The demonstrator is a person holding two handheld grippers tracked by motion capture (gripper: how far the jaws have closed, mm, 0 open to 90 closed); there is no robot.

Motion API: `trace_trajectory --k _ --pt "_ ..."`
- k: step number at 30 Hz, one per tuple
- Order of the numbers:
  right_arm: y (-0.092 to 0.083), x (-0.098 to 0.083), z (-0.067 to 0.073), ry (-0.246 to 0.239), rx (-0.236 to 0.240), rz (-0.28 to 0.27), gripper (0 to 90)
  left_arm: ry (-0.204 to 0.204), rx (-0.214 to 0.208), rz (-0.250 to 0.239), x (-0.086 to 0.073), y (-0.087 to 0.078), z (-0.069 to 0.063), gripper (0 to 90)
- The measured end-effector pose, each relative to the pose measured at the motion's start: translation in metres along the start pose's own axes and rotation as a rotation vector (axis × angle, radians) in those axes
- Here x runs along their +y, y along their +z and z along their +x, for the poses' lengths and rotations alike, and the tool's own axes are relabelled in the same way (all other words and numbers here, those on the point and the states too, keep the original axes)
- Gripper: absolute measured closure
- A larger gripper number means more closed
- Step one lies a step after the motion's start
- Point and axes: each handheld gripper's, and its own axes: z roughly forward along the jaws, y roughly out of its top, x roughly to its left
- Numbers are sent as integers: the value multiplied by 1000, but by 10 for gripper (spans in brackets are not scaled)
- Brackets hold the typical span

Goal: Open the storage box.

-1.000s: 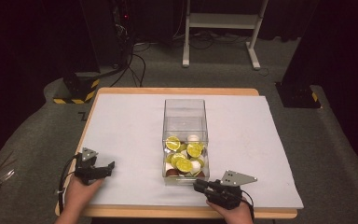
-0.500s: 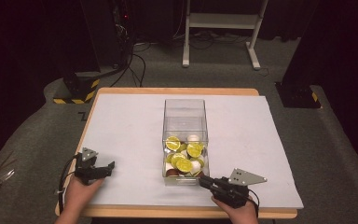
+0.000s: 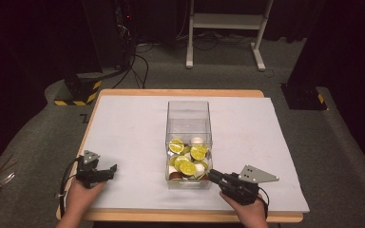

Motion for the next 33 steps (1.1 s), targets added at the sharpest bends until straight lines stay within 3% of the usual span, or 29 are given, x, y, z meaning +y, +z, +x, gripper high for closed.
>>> trace_trajectory --k 18,27,33 --pt "-1 -1 -31 22 -157 -7 786 3 1 1 0 0 0 116" --pt "-4 -7 -49 26 -280 33 783 3 2 -1 0 0 0 117" --pt "-5 -15 -59 17 -387 85 784 1 3 -4 0 0 0 117"
